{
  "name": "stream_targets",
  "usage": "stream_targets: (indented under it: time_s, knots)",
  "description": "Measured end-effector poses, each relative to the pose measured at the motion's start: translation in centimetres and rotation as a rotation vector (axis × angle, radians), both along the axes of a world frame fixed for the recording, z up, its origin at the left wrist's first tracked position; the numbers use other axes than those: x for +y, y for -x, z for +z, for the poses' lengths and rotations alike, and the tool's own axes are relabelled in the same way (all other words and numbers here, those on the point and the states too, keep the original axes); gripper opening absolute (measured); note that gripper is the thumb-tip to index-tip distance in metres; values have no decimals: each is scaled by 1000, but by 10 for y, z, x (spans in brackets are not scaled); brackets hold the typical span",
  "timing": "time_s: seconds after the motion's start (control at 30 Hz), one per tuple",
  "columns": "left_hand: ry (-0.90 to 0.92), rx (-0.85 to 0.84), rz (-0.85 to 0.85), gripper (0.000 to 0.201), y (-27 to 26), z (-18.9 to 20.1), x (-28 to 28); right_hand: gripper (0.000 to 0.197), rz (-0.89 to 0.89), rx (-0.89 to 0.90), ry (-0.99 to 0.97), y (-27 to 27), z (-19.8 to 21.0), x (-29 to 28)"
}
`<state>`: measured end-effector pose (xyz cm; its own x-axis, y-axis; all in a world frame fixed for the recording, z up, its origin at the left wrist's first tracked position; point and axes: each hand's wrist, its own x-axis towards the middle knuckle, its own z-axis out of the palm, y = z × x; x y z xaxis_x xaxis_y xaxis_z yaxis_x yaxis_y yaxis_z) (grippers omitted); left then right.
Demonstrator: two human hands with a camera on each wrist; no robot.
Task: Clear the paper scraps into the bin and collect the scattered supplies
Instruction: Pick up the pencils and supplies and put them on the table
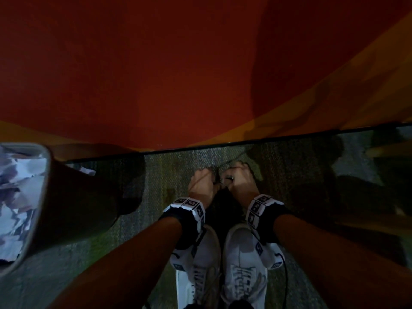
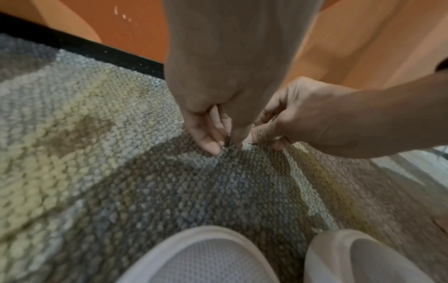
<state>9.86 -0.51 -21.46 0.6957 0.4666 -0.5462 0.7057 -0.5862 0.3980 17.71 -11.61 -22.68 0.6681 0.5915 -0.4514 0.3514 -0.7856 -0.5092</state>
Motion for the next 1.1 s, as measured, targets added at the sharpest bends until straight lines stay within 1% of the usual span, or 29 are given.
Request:
stream_targets:
  time_s: [0.1, 0.17, 0.23, 0.27, 0.33, 0.37, 0.4, 0.47, 0.53, 0.57, 0.63, 0.67, 0.7, 0.77, 0.8, 0.83, 0.9, 0.93, 0.97, 1.0, 1.1]
  knots:
    - [6, -5, -3, 15, -1, 1, 2, 29, -10, 46, -27, -2, 2, 4]
    - [13, -8, -7, 18, -3, 3, 1, 26, 7, 74, -20, -4, 5, 5]
    - [19, 8, 1, 22, -5, 6, 1, 19, -63, 81, -34, -11, 6, -1]
    - [22, 19, 0, 23, -6, 11, 3, 19, -119, 63, -39, -16, 9, -8]
    - [40, 15, -7, 19, -9, 20, 11, 24, -241, 50, -58, -28, 8, -23]
    - [59, 6, -7, 14, -11, 25, 16, 27, -288, 84, -81, -32, 15, -30]
    - [84, -15, -5, 12, -13, 31, 21, 29, -300, 111, -103, -35, 18, -38]
    - [103, -43, -12, 15, -14, 48, 28, 24, -338, 137, -144, -38, 36, -48]
    - [107, -96, -18, 17, -15, 75, 30, 35, -416, 157, -200, -40, 59, -54]
    - [105, -129, -39, 17, -15, 88, 30, 34, -463, 170, -224, -42, 71, -56]
    - [64, -178, -120, 17, -14, 122, 27, 22, -488, 179, -243, -39, 110, -61]
    - [53, -197, -147, 17, -14, 139, 25, 20, -461, 143, -240, -38, 127, -65]
    - [61, -212, -152, 16, -15, 157, 23, 21, -463, 123, -263, -40, 144, -68]
    - [53, -254, -182, 14, -18, 196, 21, 33, -465, 108, -313, -42, 180, -70]
    - [38, -266, -203, 12, -18, 217, 19, 38, -451, 56, -307, -45, 198, -73]
    - [23, -278, -227, 11, -19, 237, 16, 37, -449, 41, -294, -46, 214, -76]
    - [-3, -314, -269, 13, -20, 278, 12, 26, -418, 8, -287, -45, 255, -82]
    - [-23, -341, -287, 12, -20, 301, 9, 19, -406, 17, -329, -42, 279, -87]
    - [-41, -367, -298, 11, -19, 323, 4, 15, -399, -12, -352, -39, 301, -94]
    - [-59, -398, -314, 9, -18, 344, -1, 13, -370, -48, -347, -35, 322, -101]
    - [-107, -477, -364, 8, -20, 400, -19, 23, -293, -147, -382, -26, 383, -118]
